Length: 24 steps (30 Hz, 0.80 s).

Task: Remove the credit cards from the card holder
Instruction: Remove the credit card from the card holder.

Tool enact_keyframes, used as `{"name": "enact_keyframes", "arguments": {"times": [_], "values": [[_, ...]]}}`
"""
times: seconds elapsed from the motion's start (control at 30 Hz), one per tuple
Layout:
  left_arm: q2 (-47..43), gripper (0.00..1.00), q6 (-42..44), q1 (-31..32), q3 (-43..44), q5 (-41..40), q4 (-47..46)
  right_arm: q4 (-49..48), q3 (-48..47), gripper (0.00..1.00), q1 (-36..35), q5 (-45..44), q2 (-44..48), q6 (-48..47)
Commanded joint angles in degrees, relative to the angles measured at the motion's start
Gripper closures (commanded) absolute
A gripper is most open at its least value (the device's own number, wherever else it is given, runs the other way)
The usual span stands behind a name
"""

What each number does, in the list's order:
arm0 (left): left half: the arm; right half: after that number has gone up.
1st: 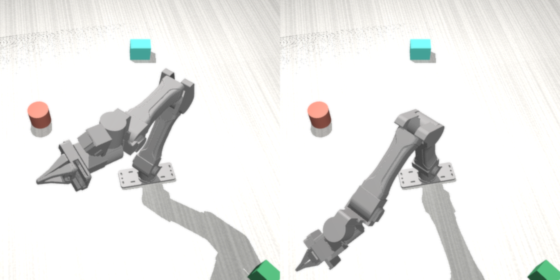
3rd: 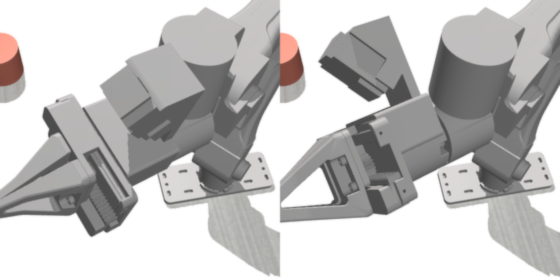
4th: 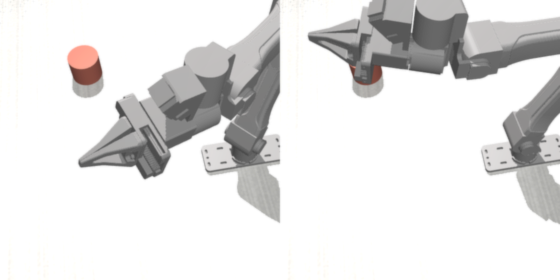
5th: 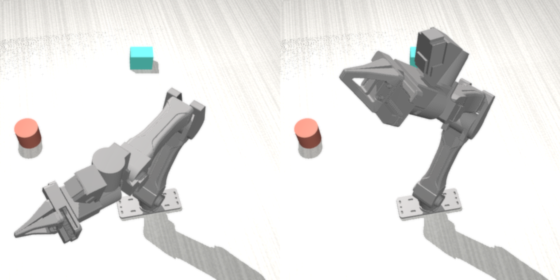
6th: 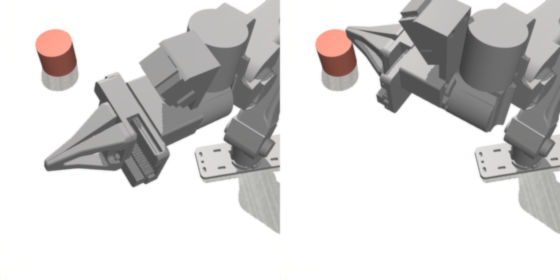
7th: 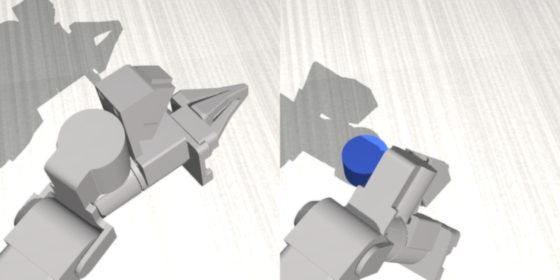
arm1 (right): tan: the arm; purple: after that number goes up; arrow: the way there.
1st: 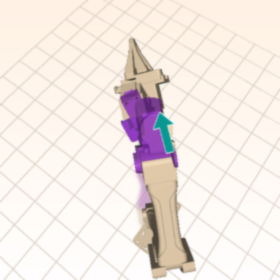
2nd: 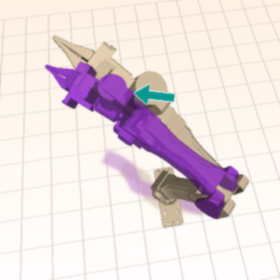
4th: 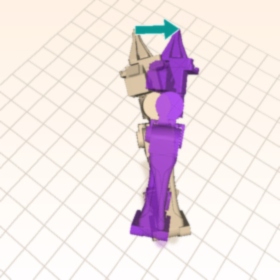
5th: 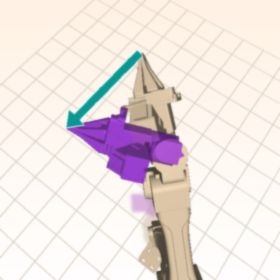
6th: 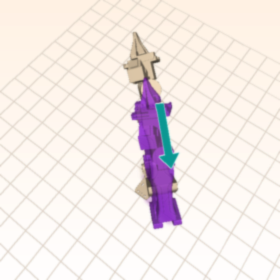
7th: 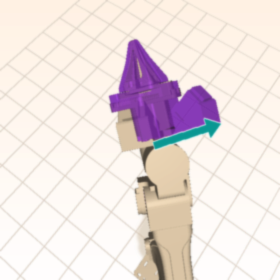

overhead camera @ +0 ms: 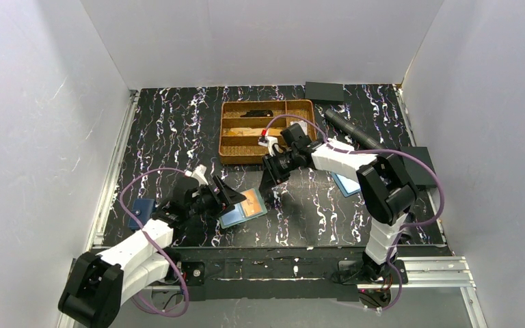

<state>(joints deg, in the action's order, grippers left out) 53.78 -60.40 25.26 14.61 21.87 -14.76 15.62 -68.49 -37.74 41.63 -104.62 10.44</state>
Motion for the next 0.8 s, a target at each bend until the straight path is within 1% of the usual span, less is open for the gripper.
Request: {"name": "enact_keyframes", "arguments": {"times": [0.0,0.13,0.27,0.6,0.77], "values": [[2.47,0.31,-0.17,0.23,-0.61,-1.06,-4.13,-4.85,-0.15,0.69,-0.63,3.52,-1.54,4.16],[4.61,0.36,0.00,0.32,-1.19,-0.92,-6.59,-5.46,-0.20,0.73,-0.80,3.90,-3.15,4.85],[7.10,0.38,0.60,0.32,-1.25,-1.19,-7.78,-4.97,-0.60,0.74,-0.86,3.94,-4.56,4.59],[12.20,0.40,1.55,0.36,-0.59,-2.29,-8.62,-4.88,-0.77,0.73,-1.28,3.81,-6.14,4.59],[15.05,0.45,2.19,0.33,0.92,-0.84,-8.67,-5.13,-0.60,0.71,-1.29,4.11,-6.65,4.98]]}}
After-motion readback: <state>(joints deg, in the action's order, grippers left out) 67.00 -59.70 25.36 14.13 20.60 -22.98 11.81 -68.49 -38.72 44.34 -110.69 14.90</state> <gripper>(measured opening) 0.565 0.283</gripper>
